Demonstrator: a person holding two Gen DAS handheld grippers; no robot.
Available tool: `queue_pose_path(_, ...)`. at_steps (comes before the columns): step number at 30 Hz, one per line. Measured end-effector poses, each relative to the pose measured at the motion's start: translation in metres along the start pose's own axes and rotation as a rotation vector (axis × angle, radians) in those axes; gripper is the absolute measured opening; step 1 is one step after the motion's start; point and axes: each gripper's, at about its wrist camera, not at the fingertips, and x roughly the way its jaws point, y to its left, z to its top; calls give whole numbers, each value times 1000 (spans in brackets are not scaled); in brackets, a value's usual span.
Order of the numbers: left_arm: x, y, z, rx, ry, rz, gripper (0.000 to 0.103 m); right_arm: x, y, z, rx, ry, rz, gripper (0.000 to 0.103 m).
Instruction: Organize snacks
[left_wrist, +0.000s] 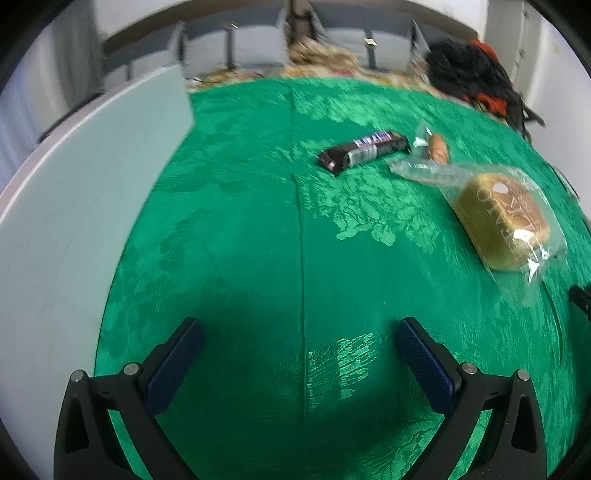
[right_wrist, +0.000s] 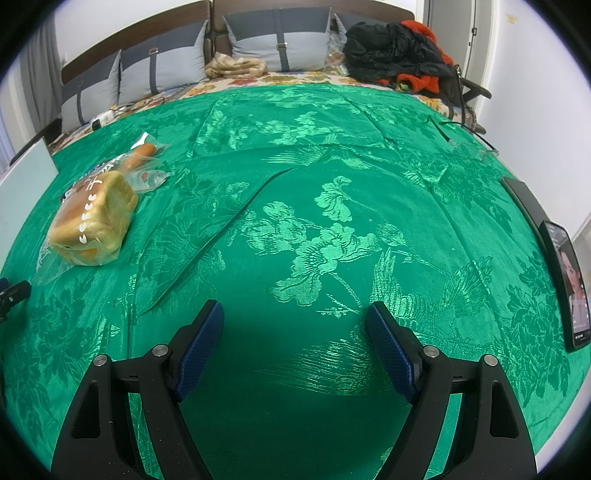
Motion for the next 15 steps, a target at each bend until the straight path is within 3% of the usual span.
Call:
queue_pose_path(3,7,3,27,30,74,-8,102,0,0,0,0,0,0,83)
queue_pose_path(6,3,0,73,88,7,-7,102,0,-1,0,0,1,2,84)
queue_pose_path(9,13,-13,108,169,15,-11,102,0,-1,-1,0,1,1,84)
queue_pose_path(12,36,-32,136,254,36,26,96,0,-1,0,0,1,2,84)
queue_pose_path(15,60,-43,152,296,74,15,88,0,-2,-1,0,2,2,84)
